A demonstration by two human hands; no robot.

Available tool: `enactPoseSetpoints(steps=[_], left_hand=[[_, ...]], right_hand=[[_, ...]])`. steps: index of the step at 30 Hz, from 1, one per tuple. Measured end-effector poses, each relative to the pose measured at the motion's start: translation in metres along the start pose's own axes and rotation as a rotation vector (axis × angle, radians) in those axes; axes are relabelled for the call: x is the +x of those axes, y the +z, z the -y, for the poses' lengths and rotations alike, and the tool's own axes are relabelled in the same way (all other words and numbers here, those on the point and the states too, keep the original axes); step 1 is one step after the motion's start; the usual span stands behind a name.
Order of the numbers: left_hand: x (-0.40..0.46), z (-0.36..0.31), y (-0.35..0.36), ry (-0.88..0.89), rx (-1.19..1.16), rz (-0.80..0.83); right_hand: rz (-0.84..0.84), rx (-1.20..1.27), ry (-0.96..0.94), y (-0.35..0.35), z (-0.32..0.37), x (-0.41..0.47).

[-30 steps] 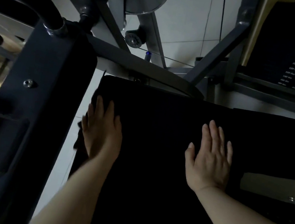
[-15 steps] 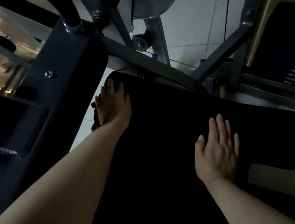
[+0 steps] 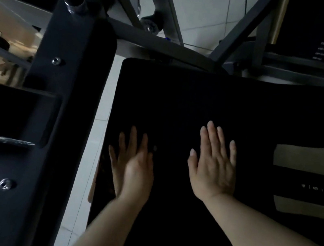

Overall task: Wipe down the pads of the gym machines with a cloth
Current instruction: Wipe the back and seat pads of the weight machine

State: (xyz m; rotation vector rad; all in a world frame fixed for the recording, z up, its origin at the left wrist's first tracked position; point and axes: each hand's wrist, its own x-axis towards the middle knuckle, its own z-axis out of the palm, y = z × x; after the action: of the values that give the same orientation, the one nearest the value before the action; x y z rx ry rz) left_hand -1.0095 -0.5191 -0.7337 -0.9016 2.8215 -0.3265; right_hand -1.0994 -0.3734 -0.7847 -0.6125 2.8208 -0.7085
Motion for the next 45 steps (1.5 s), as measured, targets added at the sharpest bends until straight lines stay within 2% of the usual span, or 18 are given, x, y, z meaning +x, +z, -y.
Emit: enactPoseSetpoints(steps=[3, 6, 9, 12, 15, 17, 21, 23, 25, 27, 30, 33, 35, 37, 41, 45], left_hand=[[0.070, -0.006, -0.021, -0.074, -0.056, 0.077], [0.085, -0.015, -0.032, -0.102, -0.112, 0.066], [0.031, -0.017, -0.022, -0.047, -0.131, 0.019], [-0.066, -0.021, -0.005, 0.002, -0.211, -0.048], [-0.157, -0.030, 0.010, 0.065, -0.196, 0.054], [-0.171, -0.030, 0.014, 0.083, -0.203, 0.082], [-0.086, -0.035, 0.005, 0.155, -0.184, -0.033], [-0.022, -0.045, -0.009, 0.102, -0.198, -0.077], [0.028, -0.059, -0.019, -0.015, -0.225, -0.047], [0.039, -0.065, -0.022, -0.064, -0.240, -0.058], [-0.025, -0.056, -0.009, 0.062, -0.280, -0.147], [-0.145, -0.048, 0.010, 0.131, -0.322, -0.075], [-0.177, -0.046, 0.015, 0.160, -0.347, -0.079], [-0.150, -0.046, 0.020, 0.154, -0.343, -0.119], [-0.044, -0.055, 0.002, 0.047, -0.322, -0.203], [-0.002, -0.064, -0.009, -0.025, -0.356, -0.174]], right_hand=[[0.003, 0.020, -0.013, 0.000, 0.002, -0.002], [-0.013, 0.031, -0.012, -0.001, 0.001, -0.003], [-0.005, 0.037, -0.010, -0.001, 0.001, -0.002], [-0.009, 0.030, -0.010, -0.001, -0.002, -0.006], [-0.011, -0.006, -0.045, 0.000, -0.008, -0.021], [-0.019, -0.019, -0.057, 0.002, -0.010, -0.029], [-0.031, -0.023, -0.053, 0.003, -0.011, -0.028], [-0.047, -0.013, -0.069, 0.003, -0.012, -0.027], [-0.060, -0.005, -0.086, 0.003, -0.014, -0.028], [-0.057, -0.001, -0.103, 0.003, -0.014, -0.028], [-0.081, 0.045, -0.093, 0.001, -0.015, -0.025], [-0.105, 0.104, -0.096, 0.001, -0.017, -0.027], [-0.133, 0.113, -0.095, 0.002, -0.016, -0.027], [-0.140, 0.105, -0.090, 0.003, -0.014, -0.027], [-0.153, 0.090, -0.084, 0.004, -0.015, -0.027], [-0.151, 0.113, -0.091, 0.002, -0.013, -0.025]])
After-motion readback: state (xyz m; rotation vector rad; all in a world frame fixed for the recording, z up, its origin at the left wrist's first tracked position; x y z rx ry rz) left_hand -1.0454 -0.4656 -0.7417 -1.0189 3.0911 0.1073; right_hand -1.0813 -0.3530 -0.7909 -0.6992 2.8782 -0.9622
